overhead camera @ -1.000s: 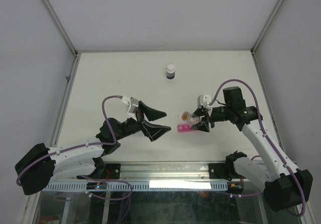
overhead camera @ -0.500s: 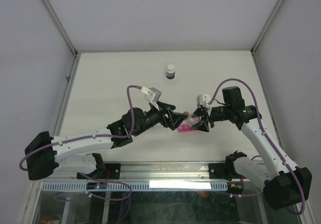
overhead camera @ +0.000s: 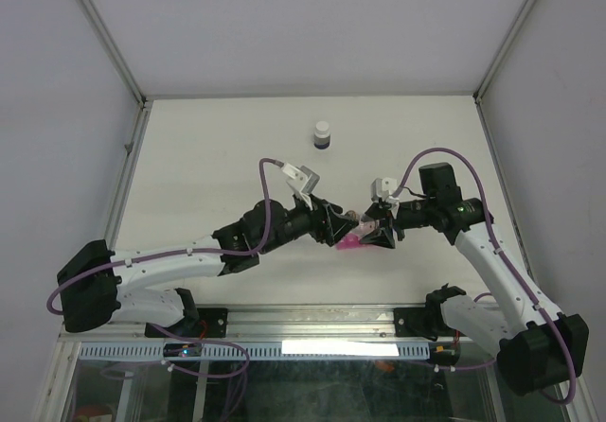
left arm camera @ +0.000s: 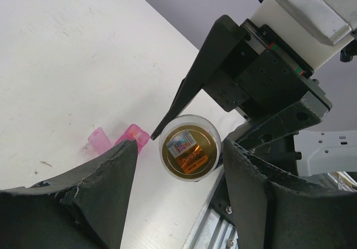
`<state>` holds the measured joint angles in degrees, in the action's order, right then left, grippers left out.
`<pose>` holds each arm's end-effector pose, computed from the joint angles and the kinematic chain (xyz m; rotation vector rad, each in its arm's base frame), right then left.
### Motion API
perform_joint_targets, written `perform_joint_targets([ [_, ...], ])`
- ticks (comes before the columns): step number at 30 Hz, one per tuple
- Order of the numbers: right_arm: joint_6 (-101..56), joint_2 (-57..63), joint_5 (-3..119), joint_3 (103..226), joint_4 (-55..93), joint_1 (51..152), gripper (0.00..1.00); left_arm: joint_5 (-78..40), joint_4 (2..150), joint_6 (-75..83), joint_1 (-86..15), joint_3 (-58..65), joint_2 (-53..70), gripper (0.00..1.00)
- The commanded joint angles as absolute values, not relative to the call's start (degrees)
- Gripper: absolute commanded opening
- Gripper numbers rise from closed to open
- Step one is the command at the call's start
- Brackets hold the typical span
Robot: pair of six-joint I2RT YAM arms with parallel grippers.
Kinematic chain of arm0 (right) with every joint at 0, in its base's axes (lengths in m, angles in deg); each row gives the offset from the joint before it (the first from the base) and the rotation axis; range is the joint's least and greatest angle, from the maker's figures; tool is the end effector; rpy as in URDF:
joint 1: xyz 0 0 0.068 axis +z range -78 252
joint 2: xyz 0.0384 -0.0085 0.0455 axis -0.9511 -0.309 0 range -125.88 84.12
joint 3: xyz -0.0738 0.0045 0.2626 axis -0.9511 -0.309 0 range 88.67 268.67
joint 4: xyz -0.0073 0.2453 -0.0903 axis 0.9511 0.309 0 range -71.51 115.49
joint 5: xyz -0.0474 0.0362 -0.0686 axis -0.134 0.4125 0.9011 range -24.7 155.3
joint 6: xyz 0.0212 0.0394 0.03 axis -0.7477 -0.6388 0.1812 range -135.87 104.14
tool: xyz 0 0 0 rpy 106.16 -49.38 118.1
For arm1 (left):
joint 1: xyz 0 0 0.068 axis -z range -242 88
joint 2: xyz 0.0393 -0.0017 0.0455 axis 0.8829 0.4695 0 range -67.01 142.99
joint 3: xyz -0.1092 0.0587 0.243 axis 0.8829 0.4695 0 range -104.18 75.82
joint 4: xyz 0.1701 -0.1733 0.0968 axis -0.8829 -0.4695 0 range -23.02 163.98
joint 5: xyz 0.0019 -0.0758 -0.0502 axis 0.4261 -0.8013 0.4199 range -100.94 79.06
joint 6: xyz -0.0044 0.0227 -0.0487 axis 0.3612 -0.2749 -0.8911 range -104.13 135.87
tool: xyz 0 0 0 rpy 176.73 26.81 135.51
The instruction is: Sort the pills into containers
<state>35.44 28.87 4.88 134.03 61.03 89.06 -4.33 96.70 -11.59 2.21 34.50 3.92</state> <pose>0.1601 0.0816 0.2749 -1.4976 1.4776 0.9418 0.1276 -0.2547 0.2809 0.4833 1.7496 -1.0797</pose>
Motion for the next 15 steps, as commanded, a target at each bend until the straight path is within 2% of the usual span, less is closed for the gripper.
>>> perform_joint_targets([
  [1, 35.2, 29.23, 3.76, 135.57, 59.38, 89.19, 0.0, -7.69, 99.79, -11.3, 2.93, 31.82, 4.34, 0.61],
  [6, 35.21, 29.2, 3.69, 135.57, 59.37, 89.15, 0.0, -9.81, 99.9, -11.34, 2.93, 31.44, 5.22, 0.55],
  [8, 35.22, 29.18, 3.7, 135.52, 59.4, 89.16, 0.0, -9.97, 99.98, -11.33, 2.95, 31.52, 5.25, 0.45],
  [11, 35.2, 29.18, 3.68, 135.47, 59.38, 89.19, 0.0, -11.12, 100.74, -9.89, 2.93, 31.95, 5.3, 0.17],
  [12, 35.2, 29.18, 3.69, 135.51, 59.36, 89.17, 0.0, -12.46, 101.4, -8.43, 2.94, 32.11, 5.38, 0.11],
  [15, 35.2, 29.18, 3.72, 135.44, 59.38, 89.19, 0.0, -19.87, 105.62, 0.69, 2.87, 34.31, 4.92, 0.03],
])
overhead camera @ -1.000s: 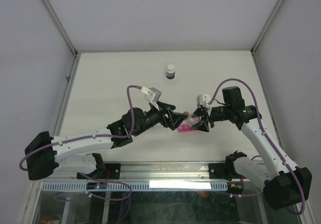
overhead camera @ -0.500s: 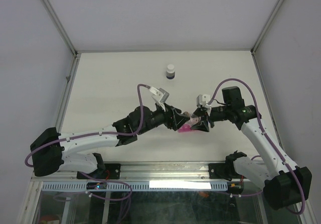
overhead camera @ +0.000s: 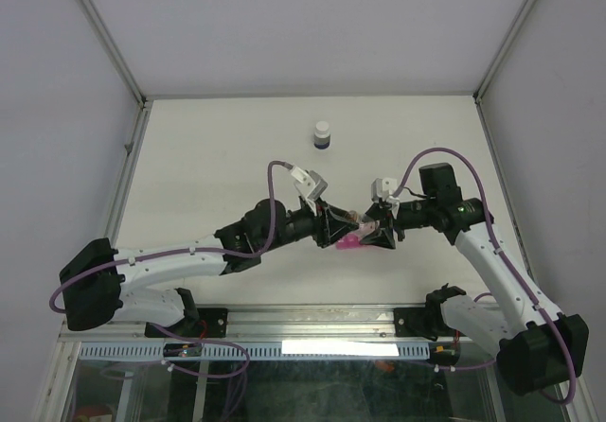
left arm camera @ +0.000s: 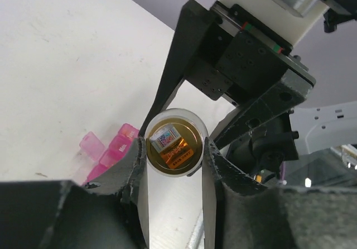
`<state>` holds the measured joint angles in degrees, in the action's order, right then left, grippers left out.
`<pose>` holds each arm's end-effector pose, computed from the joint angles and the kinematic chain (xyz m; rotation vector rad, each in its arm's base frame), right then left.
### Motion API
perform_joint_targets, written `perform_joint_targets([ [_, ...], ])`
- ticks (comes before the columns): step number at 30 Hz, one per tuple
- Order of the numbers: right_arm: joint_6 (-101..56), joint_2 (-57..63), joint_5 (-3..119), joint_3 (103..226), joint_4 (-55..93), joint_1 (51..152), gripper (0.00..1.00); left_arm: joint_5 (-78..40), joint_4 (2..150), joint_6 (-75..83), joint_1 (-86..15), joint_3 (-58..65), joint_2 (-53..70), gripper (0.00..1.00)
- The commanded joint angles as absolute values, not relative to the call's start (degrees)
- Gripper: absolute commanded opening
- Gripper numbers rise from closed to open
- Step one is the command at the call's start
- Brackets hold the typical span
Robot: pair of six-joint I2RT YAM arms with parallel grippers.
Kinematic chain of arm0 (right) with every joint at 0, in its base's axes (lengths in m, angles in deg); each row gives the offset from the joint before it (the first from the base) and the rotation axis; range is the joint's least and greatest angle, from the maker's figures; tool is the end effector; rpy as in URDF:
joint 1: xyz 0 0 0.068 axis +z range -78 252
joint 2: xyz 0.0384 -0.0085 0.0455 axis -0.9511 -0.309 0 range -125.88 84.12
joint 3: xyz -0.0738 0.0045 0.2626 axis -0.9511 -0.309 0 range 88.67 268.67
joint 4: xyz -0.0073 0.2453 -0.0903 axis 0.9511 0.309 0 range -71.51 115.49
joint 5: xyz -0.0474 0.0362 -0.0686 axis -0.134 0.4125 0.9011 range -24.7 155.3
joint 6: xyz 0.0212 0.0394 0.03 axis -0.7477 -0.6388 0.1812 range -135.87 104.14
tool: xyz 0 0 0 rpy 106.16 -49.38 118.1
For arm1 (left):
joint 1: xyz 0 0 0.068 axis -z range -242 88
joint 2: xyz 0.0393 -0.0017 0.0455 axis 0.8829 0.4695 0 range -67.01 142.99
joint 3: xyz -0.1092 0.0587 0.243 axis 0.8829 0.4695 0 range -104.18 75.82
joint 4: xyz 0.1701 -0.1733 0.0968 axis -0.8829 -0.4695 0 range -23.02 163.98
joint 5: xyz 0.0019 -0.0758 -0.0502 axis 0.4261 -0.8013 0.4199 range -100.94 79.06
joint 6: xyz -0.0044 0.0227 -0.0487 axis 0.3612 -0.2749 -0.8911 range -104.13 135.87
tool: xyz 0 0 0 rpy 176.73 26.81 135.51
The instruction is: Sort the pills into containers
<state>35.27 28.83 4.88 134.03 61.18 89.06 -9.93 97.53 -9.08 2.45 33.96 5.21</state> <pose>0.1600 0.0815 0.2747 -1.4956 1.4831 0.9457 0.1256 -0.2612 0.2798 0.6039 1.7247 -1.1294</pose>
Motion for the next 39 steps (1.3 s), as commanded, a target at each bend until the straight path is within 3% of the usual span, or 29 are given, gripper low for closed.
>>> perform_joint_targets([
  [1, 35.24, 29.18, 3.72, 135.44, 59.37, 89.17, 0.0, -23.82, 107.14, 5.49, 2.87, 35.6, 4.41, 0.0],
  [5, 35.49, 29.14, 3.37, 135.45, 59.48, 89.14, 0.0, -41.28, 109.05, 32.63, 2.65, 41.95, 1.65, 0.0],
  [8, 36.34, 29.54, 3.21, 135.43, 60.02, 89.14, 0.0, -38.77, 110.22, 38.84, 1.38, 43.37, 0.05, 0.0],
  [9, 36.54, 29.8, 3.38, 135.43, 60.12, 89.14, 0.0, -37.71, 110.02, 37.31, 0.28, 42.36, -0.22, 0.24],
  [10, 36.72, 30.05, 3.44, 135.34, 60.21, 89.19, 0.0, -35.45, 110.33, 33.95, -1.17, 41.55, -0.68, 0.57],
  [11, 36.87, 30.23, 3.49, 135.34, 60.3, 89.15, 0.0, -32.45, 111.23, 29.68, -1.92, 41.11, -1.12, 0.73],
  [13, 36.97, 30.64, 2.94, 135.34, 60.39, 89.14, 0.0, -28.55, 112.22, 21.84, -2.62, 41.09, -2.43, 0.84],
  [14, 37.04, 30.83, 2.72, 135.34, 60.49, 89.16, 0.0, -26.43, 112.81, 17.89, -2.66, 41.42, -3.07, 0.96],
  [15, 37.11, 30.99, 2.52, 135.34, 60.5, 89.22, 0.0, -23.61, 113.11, 14.01, -2.67, 41.83, -3.75, 0.99],
  [21, 37.44, 31.2, 2.72, 135.43, 60.72, 89.76, 0.0, -19.2, 117.26, -10.23, -2.59, 46.99, -6.77, 0.99],
  [24, 37.42, 31.2, 2.81, 135.35, 60.59, 89.76, 0.0, -14.26, 115.75, -20.03, -1.78, 47.35, -6.66, 0.92],
  [29, 37.25, 30.86, 3.02, 135.29, 60.5, 89.76, 0.0, -2.56, 98.72, -19.31, 3.42, 39.72, -5.77, 0.88],
  [39, 37.07, 29.65, 3.6, 135.14, 60.15, 89.76, 0.0, -0.47, 94.64, -16.05, 5.21, 32.87, 1.05, 0.77],
])
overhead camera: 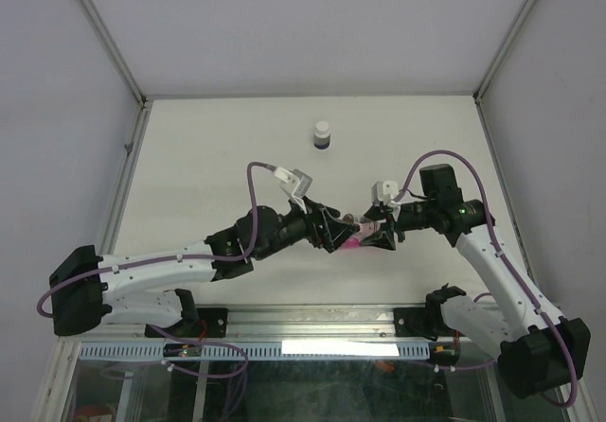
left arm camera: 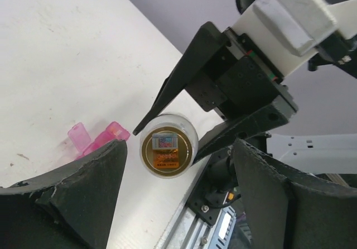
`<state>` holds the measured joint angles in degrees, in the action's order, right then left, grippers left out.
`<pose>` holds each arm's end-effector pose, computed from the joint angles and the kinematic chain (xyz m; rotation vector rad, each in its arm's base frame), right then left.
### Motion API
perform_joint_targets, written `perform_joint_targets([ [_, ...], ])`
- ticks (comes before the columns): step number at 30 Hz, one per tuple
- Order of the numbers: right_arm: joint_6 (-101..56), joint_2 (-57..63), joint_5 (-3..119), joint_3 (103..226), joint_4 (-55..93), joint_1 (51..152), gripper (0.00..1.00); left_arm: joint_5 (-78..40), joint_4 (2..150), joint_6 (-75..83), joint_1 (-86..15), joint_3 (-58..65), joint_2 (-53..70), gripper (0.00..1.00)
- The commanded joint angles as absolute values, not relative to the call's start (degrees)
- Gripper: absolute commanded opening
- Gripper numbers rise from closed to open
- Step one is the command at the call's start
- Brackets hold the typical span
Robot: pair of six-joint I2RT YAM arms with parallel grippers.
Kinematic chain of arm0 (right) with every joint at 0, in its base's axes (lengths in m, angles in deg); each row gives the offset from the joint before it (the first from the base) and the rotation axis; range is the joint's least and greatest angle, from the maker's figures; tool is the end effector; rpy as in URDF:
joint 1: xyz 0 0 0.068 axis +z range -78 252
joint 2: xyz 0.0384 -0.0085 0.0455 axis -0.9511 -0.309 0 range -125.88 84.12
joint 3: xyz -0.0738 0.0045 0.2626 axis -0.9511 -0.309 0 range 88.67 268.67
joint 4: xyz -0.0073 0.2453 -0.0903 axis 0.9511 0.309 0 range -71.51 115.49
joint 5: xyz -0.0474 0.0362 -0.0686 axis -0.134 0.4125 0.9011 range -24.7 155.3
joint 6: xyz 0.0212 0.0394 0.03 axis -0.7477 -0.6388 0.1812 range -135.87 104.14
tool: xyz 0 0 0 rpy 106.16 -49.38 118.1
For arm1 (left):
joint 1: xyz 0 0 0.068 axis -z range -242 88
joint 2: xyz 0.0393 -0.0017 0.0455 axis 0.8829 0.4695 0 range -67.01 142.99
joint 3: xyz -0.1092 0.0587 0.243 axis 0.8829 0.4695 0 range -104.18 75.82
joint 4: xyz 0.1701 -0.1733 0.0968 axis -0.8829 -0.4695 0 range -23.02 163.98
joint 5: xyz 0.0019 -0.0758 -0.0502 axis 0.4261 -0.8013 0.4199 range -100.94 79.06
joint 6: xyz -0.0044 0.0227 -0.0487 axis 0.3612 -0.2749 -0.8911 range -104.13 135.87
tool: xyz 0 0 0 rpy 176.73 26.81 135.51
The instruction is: Sort the pills into containers
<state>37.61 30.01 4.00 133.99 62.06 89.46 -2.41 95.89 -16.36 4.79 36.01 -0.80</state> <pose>0.1548 0.0815 0.2772 -1.5248 1.4276 0.9382 0.1106 -0.2446 0.2913 0.4127 1.7416 -1.1689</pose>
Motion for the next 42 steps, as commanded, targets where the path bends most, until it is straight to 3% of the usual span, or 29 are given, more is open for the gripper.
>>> perform_joint_targets([
  [1, 37.1, 29.55, 3.67, 135.04, 60.1, 89.82, 0.0, -0.56, 94.7, -15.87, 5.18, 32.67, 1.63, 0.74],
  [7, 37.13, 29.18, 3.77, 135.09, 60.06, 89.85, 0.0, -2.57, 96.23, -14.51, 5.24, 32.23, 3.57, 0.55],
  [12, 37.14, 29.1, 3.78, 134.99, 60.06, 89.85, 0.0, -4.39, 98.74, -11.53, 5.22, 32.7, 4.18, 0.28],
  [16, 37.18, 29.03, 3.77, 134.9, 60.09, 89.85, 0.0, -8.72, 104.72, -4.5, 5.17, 35.29, 4.01, 0.14],
  [23, 37.41, 29.09, 3.53, 134.9, 60.21, 89.85, 0.0, -21.53, 112.45, 16.76, 4.83, 40.83, 2.66, 0.06],
  [24, 37.5, 29.1, 3.51, 134.9, 60.31, 89.85, 0.0, -20.31, 111.73, 18.12, 4.48, 40.76, 2.6, 0.08],
  [25, 37.56, 29.1, 3.51, 134.9, 60.32, 89.86, 0.0, -18.42, 111.32, 17.51, 4.19, 40.87, 2.26, 0.18],
  [28, 37.66, 28.92, 3.68, 134.82, 60.32, 89.85, 0.0, -12.22, 114.75, 12.42, 3.45, 43.32, -0.14, 0.88],
  [29, 37.74, 28.8, 3.69, 134.81, 60.34, 89.85, 0.0, -10.71, 116.31, 10.43, 3.4, 44.48, -1.31, 0.98],
  [37, 37.93, 27.82, 4.08, 134.85, 60.32, 90.41, 0.0, -3.57, 112.35, -10.37, 2.43, 46.95, -7.65, 0.99],
  [42, 37.93, 27.69, 4.39, 134.88, 60.33, 90.56, 0.0, -2.14, 100.57, -14.68, 2.57, 39.74, -3.91, 0.87],
])
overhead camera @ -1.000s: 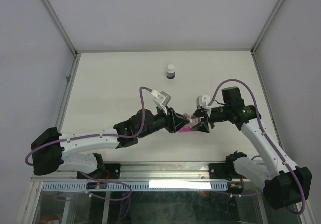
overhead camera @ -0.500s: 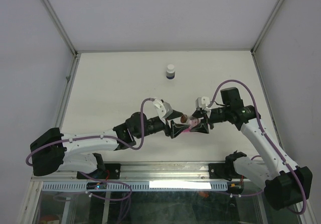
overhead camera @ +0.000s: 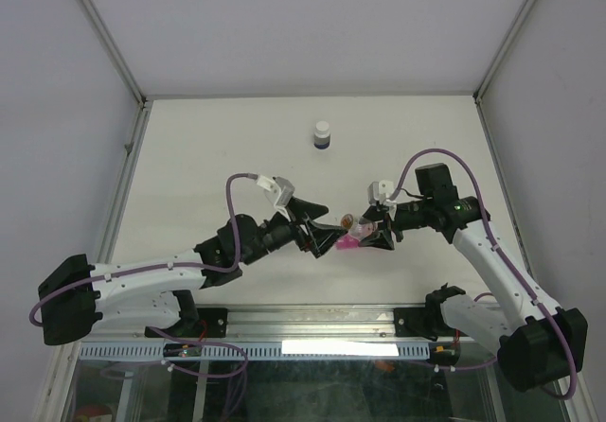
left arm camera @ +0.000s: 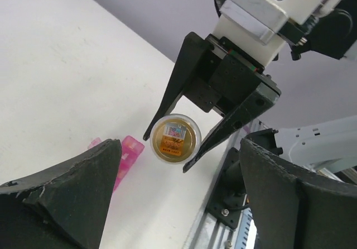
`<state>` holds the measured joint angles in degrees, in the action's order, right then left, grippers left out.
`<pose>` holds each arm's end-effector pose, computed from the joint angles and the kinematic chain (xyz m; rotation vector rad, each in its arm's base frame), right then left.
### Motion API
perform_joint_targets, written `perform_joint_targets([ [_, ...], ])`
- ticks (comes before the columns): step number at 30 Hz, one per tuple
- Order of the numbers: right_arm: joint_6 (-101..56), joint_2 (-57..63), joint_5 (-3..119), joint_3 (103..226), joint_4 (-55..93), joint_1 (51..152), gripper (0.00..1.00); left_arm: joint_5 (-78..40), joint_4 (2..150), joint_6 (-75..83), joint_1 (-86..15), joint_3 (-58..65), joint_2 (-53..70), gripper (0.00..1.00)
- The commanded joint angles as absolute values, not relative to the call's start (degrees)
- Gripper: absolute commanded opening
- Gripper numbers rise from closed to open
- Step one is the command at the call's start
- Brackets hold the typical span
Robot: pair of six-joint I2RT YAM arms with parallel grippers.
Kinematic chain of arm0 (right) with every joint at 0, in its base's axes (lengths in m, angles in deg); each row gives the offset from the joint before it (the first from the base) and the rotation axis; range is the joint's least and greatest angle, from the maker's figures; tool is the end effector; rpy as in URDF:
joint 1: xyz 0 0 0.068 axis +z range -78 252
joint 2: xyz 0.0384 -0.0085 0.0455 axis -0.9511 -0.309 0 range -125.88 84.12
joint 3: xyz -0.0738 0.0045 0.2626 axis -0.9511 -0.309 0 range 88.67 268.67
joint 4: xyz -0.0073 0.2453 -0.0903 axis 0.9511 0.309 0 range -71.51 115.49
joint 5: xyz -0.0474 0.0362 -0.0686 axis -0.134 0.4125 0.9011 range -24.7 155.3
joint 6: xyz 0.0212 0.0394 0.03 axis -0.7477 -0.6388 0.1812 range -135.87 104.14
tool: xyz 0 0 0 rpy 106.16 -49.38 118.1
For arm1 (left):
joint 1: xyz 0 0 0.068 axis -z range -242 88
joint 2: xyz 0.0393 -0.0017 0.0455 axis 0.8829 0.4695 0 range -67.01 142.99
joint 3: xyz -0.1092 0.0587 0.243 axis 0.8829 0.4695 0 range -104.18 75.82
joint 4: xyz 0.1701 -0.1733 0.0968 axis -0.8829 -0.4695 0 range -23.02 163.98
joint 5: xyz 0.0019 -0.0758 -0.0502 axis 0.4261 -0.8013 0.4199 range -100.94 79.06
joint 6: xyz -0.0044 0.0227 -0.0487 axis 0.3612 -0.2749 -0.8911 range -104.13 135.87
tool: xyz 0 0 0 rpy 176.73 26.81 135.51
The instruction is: Sort the pills into containers
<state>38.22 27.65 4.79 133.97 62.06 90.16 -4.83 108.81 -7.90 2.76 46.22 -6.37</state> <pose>0.1604 0.0853 0.2703 -1.5417 1.4567 0.9529 0.1060 -0.2159 0.2758 0.4796 1.5469 -1.1439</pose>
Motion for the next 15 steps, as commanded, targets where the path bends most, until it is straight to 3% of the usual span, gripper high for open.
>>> perform_joint_targets([
  [1, 37.97, 27.69, 4.47, 134.8, 60.33, 90.53, 0.0, -1.68, 99.25, -14.81, 2.53, 38.67, -3.0, 0.86],
  [15, 37.93, 27.43, 4.7, 134.81, 60.23, 90.55, 0.0, -5.4, 97.53, -13.91, 2.87, 32.9, 4.42, 0.65],
])
